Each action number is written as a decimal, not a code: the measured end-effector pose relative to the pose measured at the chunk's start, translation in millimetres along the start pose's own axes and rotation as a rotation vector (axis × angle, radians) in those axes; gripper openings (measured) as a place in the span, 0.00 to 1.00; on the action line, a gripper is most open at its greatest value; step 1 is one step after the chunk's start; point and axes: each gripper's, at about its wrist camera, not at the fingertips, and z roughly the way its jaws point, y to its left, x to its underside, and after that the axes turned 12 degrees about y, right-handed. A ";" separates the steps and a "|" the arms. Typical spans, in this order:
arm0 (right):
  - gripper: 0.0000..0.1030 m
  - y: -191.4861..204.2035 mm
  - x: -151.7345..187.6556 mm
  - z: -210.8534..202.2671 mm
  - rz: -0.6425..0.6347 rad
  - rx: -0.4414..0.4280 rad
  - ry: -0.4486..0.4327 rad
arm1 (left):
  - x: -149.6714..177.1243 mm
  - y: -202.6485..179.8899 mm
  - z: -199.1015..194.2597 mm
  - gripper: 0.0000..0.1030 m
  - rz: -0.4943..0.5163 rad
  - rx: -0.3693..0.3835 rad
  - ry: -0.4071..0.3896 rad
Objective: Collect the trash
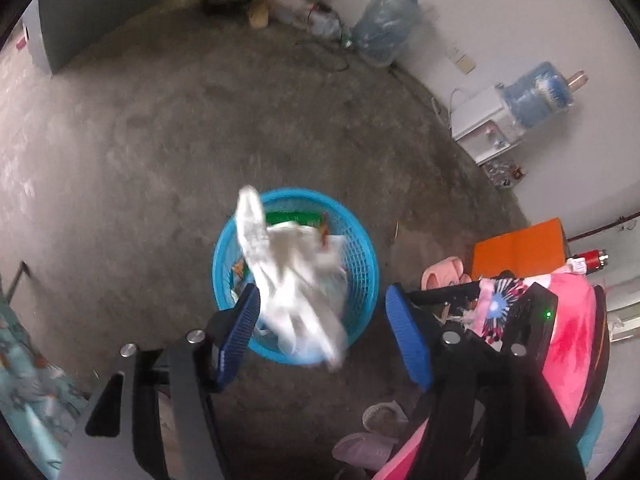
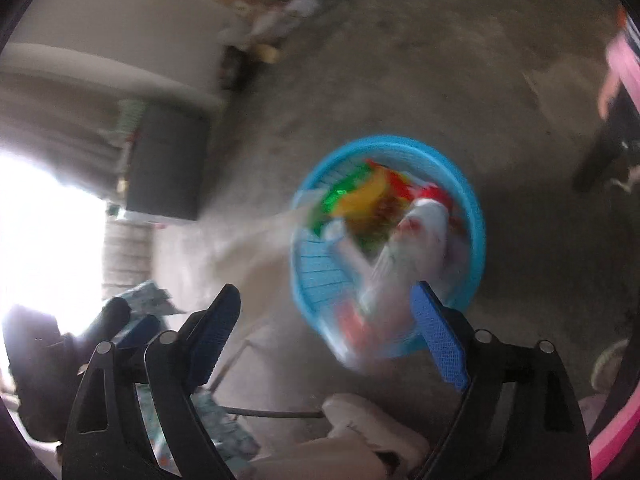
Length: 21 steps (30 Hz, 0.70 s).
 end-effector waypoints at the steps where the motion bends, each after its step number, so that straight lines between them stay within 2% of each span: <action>1: 0.81 1.9 0.7 -3.5 -0.008 -0.005 -0.004 | 1.9 -1.2 0.8 0.61 0.000 0.003 0.005; 7: 0.81 22.2 8.2 -17.7 -0.082 0.011 -0.042 | 17.0 -1.2 -32.3 0.63 0.037 0.014 -0.065; 13: 0.81 41.5 18.8 -19.5 -0.145 0.014 -0.044 | 40.4 6.8 -91.9 0.64 0.024 0.050 -0.168; 18: 0.81 72.6 34.7 -26.4 -0.261 0.041 -0.087 | 80.3 13.7 -150.2 0.67 0.032 0.064 -0.264; 21: 0.81 96.4 49.1 -32.2 -0.369 0.046 -0.132 | 112.3 23.5 -185.1 0.77 0.036 0.058 -0.348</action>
